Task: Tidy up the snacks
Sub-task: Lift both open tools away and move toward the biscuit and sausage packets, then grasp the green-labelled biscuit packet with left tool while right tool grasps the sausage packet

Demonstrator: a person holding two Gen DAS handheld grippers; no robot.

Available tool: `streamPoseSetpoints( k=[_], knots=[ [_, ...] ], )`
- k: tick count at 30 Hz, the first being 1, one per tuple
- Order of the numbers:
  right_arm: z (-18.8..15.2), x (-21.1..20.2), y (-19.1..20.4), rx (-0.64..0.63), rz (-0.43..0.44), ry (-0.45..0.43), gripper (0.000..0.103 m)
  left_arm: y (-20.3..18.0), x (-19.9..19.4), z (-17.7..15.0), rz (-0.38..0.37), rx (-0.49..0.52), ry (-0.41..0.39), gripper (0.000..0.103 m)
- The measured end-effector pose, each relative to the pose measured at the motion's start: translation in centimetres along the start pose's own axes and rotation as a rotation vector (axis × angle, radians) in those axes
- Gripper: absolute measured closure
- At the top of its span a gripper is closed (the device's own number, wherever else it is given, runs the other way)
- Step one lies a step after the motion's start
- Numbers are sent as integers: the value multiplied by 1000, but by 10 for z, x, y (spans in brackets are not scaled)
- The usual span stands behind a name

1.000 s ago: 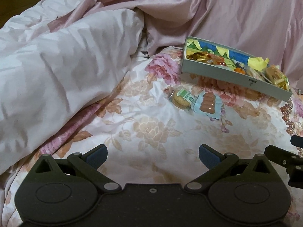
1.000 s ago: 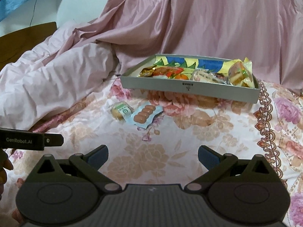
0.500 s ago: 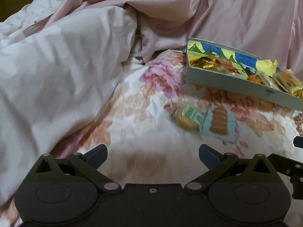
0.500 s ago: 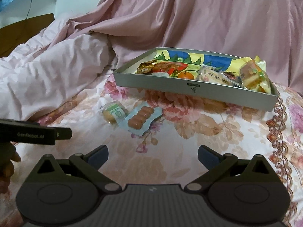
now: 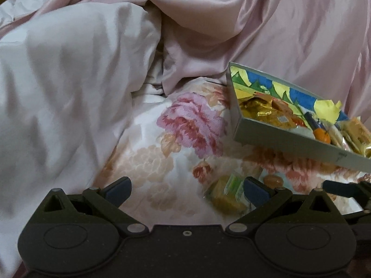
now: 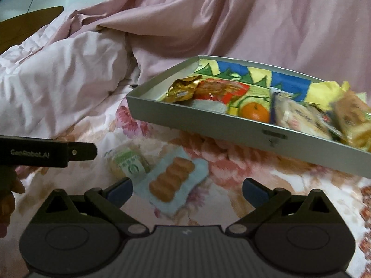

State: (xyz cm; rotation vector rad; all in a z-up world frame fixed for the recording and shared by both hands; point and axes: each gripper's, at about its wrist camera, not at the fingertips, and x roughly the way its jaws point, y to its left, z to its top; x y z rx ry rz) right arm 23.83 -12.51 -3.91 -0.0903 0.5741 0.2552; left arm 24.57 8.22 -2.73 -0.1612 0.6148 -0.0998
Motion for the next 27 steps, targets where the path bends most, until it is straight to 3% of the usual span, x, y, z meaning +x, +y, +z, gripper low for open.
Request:
streamPoseSetpoints(
  k=[7,15,22,27],
  knots=[
    [4,37,12,-14,-22,58,1,8,9,3,-28,-49,4,1],
    [-1,56,19,-33,-64,91,2,0,10,-2,-54,-5,11,1],
    [-10,37,-12,-58,-96,71,6,-13,19,-5,-90,109,11,1],
    [-15,29,-36,-31,-21,48,5,-24,28,3,-140,279,-19,1]
  ],
)
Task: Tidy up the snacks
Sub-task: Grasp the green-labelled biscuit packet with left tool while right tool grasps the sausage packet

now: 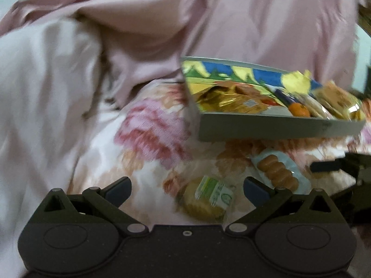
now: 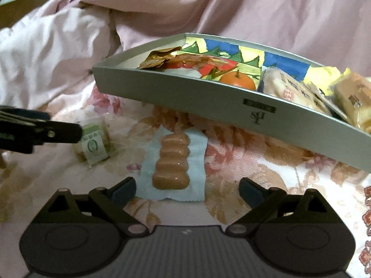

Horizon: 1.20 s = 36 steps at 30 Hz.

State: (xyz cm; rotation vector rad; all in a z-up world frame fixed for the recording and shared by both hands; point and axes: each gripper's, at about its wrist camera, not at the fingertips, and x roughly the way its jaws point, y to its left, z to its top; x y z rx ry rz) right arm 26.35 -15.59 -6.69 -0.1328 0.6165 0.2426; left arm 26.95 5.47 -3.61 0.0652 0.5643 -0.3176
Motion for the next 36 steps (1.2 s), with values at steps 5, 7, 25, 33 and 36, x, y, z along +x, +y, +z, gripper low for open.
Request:
streamPoseSetpoints(
  k=[5,7,25,33,36],
  knots=[
    [5,5,-11,48,57,-18,4,-7,10,-2,-49,178,33,1],
    [10,11,-16,70,82,-15,4,-10,15,-7,-65,233,48,1],
    [21,26,-4,-39,56,1,20,-23,31,-10,-119,277,94,33],
    [10,10,-3,-29,83,8,37,-35,15,-11,-74,144,130,39],
    [4,1,-2,-28,95,16,37,-37,8,-15,-50,60,151,39]
  ],
)
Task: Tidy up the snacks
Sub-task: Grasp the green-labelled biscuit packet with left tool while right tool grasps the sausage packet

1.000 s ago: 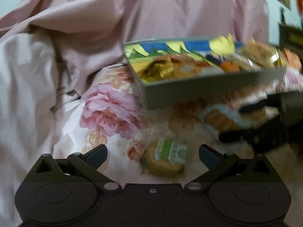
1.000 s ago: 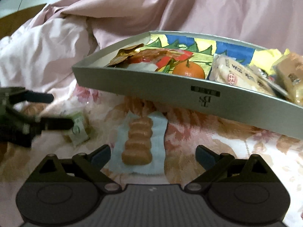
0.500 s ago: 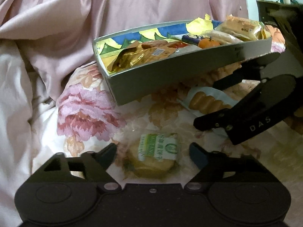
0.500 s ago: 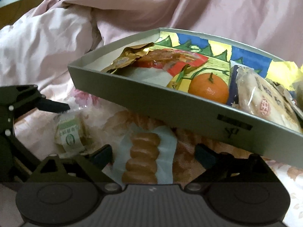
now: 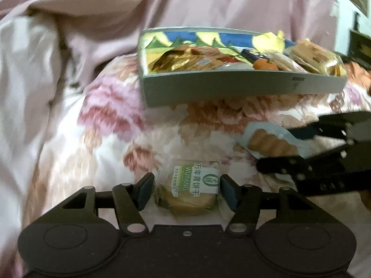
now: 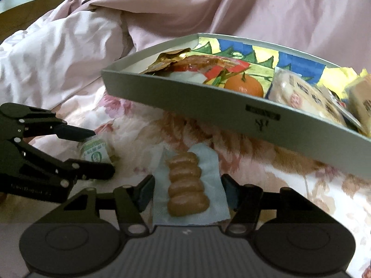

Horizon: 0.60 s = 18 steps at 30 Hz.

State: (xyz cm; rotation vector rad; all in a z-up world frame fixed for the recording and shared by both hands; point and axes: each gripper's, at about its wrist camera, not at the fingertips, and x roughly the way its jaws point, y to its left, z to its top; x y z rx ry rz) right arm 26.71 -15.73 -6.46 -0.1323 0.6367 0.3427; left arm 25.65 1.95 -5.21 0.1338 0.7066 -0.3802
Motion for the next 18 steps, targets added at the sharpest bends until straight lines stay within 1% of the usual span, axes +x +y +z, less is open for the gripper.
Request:
streamPoseSetpoints(
  k=[4,7,10,14,17,18],
  knots=[
    [-12,-17,-3,12,19,19,37,-3,-10,-5,20,-87,17,39],
    [-25,-33,-6,22,30,34,37,-8,-17,-10,40,-126,20,39],
    [-36,-43,-5,33,28,34,34,-13,-16,-14,55,-141,24,35],
    [-47,-46,-2,82,31,1,22,-15,-16,-15,65,-123,20,33],
    [-51,-42,12,6,-9,-7,16,-16,-14,-16,65,-125,19,31],
    [-51,-41,16,-11,-23,-11,15,-17,-14,-16,67,-123,19,31]
  ],
)
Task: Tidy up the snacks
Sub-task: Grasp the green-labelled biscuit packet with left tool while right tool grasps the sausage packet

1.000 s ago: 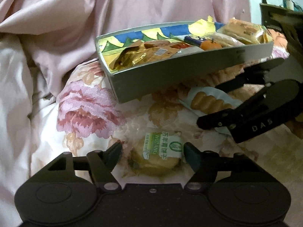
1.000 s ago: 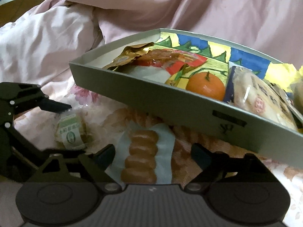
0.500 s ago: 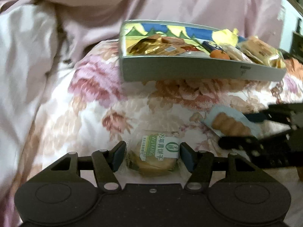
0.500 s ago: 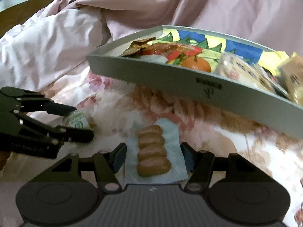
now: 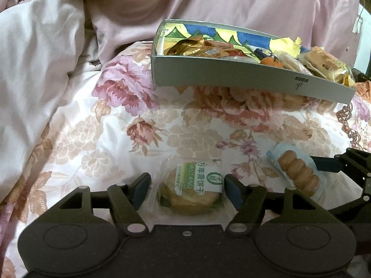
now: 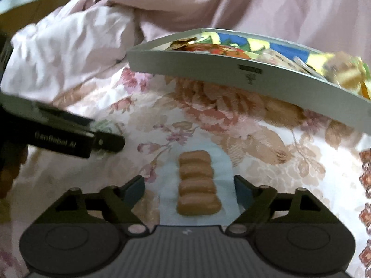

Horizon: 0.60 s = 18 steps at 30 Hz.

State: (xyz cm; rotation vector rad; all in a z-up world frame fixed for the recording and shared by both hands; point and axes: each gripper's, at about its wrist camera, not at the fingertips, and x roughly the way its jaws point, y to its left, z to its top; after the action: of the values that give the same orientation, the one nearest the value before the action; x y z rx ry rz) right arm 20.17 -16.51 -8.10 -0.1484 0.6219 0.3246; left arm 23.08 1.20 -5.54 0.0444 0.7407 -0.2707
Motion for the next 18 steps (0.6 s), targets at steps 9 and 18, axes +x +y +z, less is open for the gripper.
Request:
streamPoseSetpoints(
  k=[9,18],
  knots=[
    [-5,2,4,1,-39,-26,22,-8,2,-4,28,32,-8,34],
    [-5,-3,8,1,-62,-28,37,-25,-7,-12,80,18,-27,46]
  ],
)
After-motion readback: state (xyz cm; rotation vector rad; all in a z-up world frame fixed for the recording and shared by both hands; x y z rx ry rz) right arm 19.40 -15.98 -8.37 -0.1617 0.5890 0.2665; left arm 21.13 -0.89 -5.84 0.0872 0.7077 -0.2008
